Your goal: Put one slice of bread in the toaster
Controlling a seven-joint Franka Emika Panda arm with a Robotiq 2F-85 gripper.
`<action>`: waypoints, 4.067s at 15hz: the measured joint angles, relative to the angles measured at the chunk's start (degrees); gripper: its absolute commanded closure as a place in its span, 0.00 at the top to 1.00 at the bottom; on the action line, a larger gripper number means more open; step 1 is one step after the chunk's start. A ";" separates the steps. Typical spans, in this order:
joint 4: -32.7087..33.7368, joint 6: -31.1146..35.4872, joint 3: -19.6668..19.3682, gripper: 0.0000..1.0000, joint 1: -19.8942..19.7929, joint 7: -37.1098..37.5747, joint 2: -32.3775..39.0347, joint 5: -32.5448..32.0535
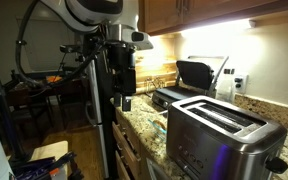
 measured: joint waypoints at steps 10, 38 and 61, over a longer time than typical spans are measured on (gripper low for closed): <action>4.29 4.16 1.02 1.00 -0.01 15.81 7.39 0.54; 17.10 16.15 2.74 1.00 4.70 66.30 31.79 5.33; 25.25 18.31 -3.36 1.00 5.87 70.72 42.51 6.42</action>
